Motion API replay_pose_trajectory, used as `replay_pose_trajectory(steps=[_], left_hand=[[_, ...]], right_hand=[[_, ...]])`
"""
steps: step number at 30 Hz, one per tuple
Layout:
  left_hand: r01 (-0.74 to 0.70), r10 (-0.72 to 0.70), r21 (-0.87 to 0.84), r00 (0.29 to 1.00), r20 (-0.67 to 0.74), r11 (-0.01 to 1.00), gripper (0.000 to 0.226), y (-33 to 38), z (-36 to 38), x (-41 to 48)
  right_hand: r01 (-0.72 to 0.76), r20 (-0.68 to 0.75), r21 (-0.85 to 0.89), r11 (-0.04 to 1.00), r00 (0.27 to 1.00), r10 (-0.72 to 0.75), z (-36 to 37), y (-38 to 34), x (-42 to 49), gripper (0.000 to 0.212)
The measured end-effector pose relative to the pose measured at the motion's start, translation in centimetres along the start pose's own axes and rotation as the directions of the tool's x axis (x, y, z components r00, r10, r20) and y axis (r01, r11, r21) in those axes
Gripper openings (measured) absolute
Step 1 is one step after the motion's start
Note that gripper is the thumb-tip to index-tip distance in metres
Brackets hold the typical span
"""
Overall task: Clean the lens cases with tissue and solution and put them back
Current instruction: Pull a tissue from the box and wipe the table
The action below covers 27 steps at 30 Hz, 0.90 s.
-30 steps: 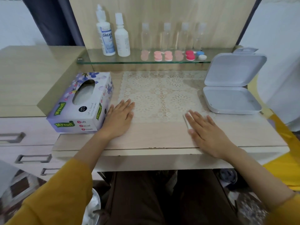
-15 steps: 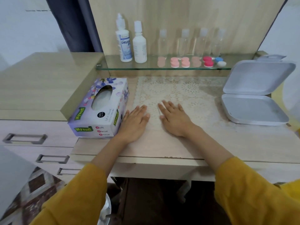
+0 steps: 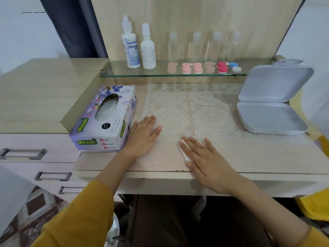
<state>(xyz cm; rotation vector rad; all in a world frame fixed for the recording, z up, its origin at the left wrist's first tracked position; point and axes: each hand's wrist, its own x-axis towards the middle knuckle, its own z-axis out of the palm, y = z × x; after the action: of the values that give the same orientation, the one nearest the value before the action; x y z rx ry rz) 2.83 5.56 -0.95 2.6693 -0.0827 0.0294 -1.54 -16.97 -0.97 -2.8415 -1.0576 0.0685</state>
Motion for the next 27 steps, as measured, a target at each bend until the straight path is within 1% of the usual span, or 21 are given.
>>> replay_pose_trajectory(steps=[3,4,8,10,14,17,19,21,23,25,27], left_hand=[[-0.010,0.010,0.004,1.000,0.001,1.000,0.054,0.2,0.0,-0.1],[-0.012,0.012,0.007,1.000,0.004,1.000,0.054,0.2,0.0,-0.1],[-0.018,0.018,-0.020,1.000,-0.009,1.000,0.055,0.2,0.1,-0.1],[-0.024,0.022,-0.060,0.999,-0.033,0.998,0.053,0.3,0.1,-0.2],[-0.045,0.039,-0.095,0.997,-0.060,0.994,0.049,0.9,-0.2,-0.8],[-0.057,0.053,-0.077,0.997,-0.055,0.995,0.049,0.9,-0.3,-1.3],[-0.054,0.050,-0.080,0.997,-0.052,0.995,0.049,0.9,-0.2,-1.9],[-0.044,0.037,-0.117,0.997,-0.063,0.992,0.049,0.9,-0.4,-3.2],[-0.041,0.026,-0.174,0.996,-0.089,0.984,0.048,0.9,-0.6,-5.0],[-0.044,0.022,-0.195,0.993,-0.117,0.980,0.046,0.6,-0.9,-7.2],[-0.051,0.022,-0.176,0.986,-0.164,0.983,0.043,0.1,-1.3,-9.4]], right_hand=[[-0.115,0.003,-0.011,0.993,0.993,0.115,-0.1,3.0,-1.3,0.089],[-0.161,0.004,-0.004,0.987,0.987,0.161,-0.4,3.8,-1.4,0.088],[-0.304,0.014,0.029,0.952,0.953,0.304,-1.4,5.4,1.0,0.062],[-0.304,0.017,0.040,0.952,0.953,0.303,-1.7,5.1,2.9,0.053],[-0.193,-0.033,0.093,0.977,0.980,0.197,-1.4,2.6,5.5,0.050],[-0.027,-0.100,0.181,0.983,0.994,0.046,-0.5,0.3,5.6,0.047],[0.087,-0.180,0.284,0.955,0.983,-0.036,0.2,-0.6,4.8,0.042],[0.160,-0.318,0.382,0.910,0.948,-0.033,0.7,-1.0,3.9,0.034],[0.201,-0.429,0.387,0.900,0.903,-0.017,0.8,-0.9,3.4,0.026],[0.210,-0.431,0.366,0.906,0.902,-0.035,0.7,-0.9,3.3,0.021],[0.237,-0.440,0.353,0.905,0.896,-0.063,0.6,-1.2,3.2,0.024]])
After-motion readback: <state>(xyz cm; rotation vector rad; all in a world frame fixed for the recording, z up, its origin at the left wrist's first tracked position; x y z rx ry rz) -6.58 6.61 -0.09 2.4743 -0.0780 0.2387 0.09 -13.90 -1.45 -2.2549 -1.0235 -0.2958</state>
